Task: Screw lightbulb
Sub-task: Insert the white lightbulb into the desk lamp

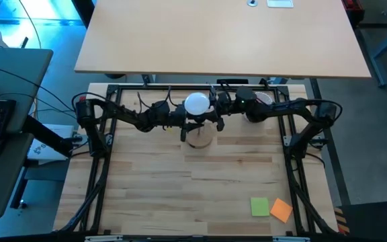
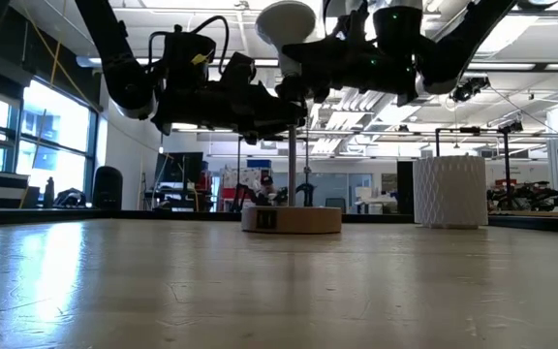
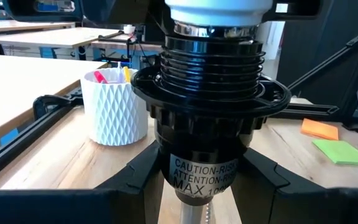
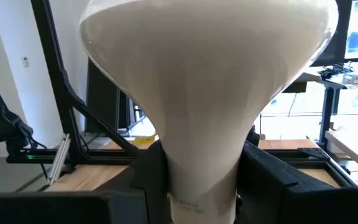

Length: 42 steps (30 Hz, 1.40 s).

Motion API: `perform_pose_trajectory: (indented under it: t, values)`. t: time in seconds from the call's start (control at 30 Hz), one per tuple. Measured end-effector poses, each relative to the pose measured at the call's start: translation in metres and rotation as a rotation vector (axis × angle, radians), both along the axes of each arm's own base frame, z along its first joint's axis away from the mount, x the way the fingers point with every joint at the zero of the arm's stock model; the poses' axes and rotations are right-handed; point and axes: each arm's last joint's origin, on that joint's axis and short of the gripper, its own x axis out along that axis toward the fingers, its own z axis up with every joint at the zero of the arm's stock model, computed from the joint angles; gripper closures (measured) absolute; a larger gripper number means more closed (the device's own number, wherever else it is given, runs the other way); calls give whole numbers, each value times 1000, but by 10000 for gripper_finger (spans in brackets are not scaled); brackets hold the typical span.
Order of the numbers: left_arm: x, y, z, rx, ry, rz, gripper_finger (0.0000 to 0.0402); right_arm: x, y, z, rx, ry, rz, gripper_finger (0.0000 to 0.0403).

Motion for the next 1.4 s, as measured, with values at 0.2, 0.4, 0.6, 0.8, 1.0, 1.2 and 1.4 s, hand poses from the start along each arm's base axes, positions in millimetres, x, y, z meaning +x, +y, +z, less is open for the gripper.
perform_pose_trajectory:
  t: [0.2,0.4,0.6,0.8,1.0,1.2,1.4]
  values:
    - [2,-4,0,33,-5,75,265,3,6,-5,-10,45,-58,255]
    - [4,-22,5,140,22,195,265,4,13,-5,-19,76,-80,255]
    - [5,-42,9,222,64,348,265,3,23,2,-50,114,-164,255]
    - [6,-58,9,225,76,476,266,8,45,2,-68,141,-325,256]
    - [6,-66,9,185,71,554,267,13,70,2,-60,147,-498,261]
    - [9,-77,4,194,37,599,268,14,84,2,33,136,-541,261]
    - [14,-83,2,191,30,633,268,14,84,2,61,133,-547,261]
